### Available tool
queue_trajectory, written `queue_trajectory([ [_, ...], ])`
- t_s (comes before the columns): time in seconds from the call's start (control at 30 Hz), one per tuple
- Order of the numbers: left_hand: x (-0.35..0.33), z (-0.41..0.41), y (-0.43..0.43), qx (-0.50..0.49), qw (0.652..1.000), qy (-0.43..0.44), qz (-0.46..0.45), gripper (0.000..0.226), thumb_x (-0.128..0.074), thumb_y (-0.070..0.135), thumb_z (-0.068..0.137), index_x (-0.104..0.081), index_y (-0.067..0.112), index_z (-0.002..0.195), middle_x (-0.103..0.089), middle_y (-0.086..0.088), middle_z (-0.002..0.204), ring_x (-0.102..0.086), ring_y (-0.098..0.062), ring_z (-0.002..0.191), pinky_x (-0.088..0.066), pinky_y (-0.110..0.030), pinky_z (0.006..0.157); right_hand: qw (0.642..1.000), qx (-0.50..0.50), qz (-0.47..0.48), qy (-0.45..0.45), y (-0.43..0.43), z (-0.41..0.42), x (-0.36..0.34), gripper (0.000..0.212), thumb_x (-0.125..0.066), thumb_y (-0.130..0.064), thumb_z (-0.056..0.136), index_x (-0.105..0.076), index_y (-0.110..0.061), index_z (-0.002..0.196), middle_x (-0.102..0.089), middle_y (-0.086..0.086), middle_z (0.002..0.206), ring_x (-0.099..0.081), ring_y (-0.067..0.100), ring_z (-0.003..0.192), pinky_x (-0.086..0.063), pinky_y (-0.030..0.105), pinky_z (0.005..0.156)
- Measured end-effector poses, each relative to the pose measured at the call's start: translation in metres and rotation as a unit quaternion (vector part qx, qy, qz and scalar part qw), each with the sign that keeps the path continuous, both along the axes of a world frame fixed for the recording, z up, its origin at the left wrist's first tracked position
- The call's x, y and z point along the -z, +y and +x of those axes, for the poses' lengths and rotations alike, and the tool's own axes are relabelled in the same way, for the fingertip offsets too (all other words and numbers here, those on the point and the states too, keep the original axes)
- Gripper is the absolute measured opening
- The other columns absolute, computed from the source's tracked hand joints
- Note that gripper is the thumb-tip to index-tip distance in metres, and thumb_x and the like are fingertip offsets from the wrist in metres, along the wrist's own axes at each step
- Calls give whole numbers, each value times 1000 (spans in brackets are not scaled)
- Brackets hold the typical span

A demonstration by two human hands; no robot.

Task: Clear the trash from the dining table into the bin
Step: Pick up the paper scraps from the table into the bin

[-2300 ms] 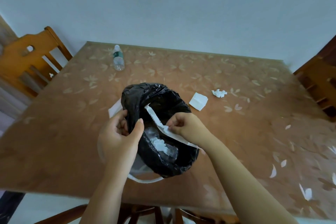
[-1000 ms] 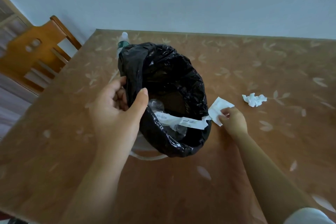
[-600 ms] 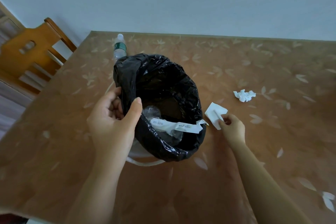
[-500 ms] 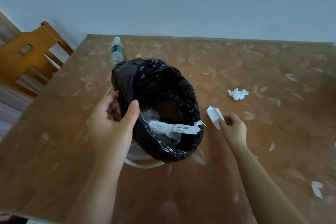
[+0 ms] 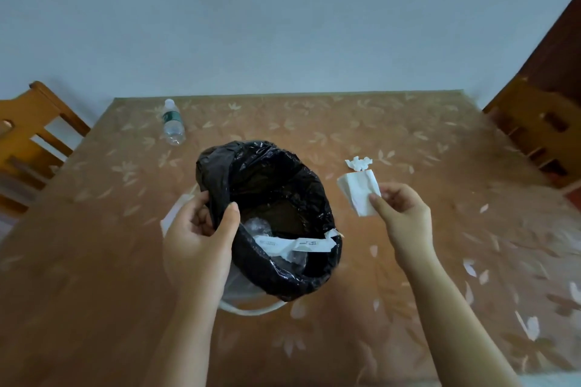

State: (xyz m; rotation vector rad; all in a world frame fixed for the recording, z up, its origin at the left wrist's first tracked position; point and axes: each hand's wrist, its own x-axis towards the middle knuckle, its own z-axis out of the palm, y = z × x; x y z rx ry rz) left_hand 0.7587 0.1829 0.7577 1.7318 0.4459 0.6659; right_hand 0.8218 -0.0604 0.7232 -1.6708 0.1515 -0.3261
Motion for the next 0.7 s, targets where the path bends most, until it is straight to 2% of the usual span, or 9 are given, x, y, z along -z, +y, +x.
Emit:
queue_trajectory([
  [0.17,-7,-8,-5,23,1000,-12,-10,22,-64,51,62,-56,65,77,-59,31,64,-52,5,58,-45,-28,61,997,-56,23,-53,15,-14,-48,25,-64,-4,78,-65,-29,73,-59,-23,57,-49,-5,56,-40,7,54],
  [0.33,-14,-11,-6,31,999,-22,-23,28,-66,47,64,-53,70,75,-58,40,67,-56,11,65,-43,-19,64,988,-130,36,-75,39,-23,-78,22,-64,-2,78,-66,-24,73,-62,-18,59,-53,-3,57,-43,10,54],
  [0.5,-15,-13,-4,29,999,-28,-6,24,-64,51,62,-54,68,77,-57,32,63,-56,-4,62,-53,-36,67,986,-166,11,-11,68,-22,-72,16,-63,-2,80,-66,-17,84,-64,-1,73,-58,11,67,-48,22,63],
  [0.6,-15,-13,-5,23,999,-31,-1,22,-63,52,62,-55,66,77,-57,35,64,-54,-1,61,-53,-35,68,978,-203,-50,12,71,-19,-61,18,-63,-8,81,-65,-19,95,-70,-1,86,-63,12,79,-51,17,71],
  [0.7,-14,-9,-7,11,1000,-20,2,21,-62,53,61,-55,66,77,-57,35,65,-56,-1,62,-53,-38,69,976,-190,-103,13,60,-12,-50,17,-63,-15,82,-65,-23,96,-72,-6,90,-64,9,83,-51,23,73],
])
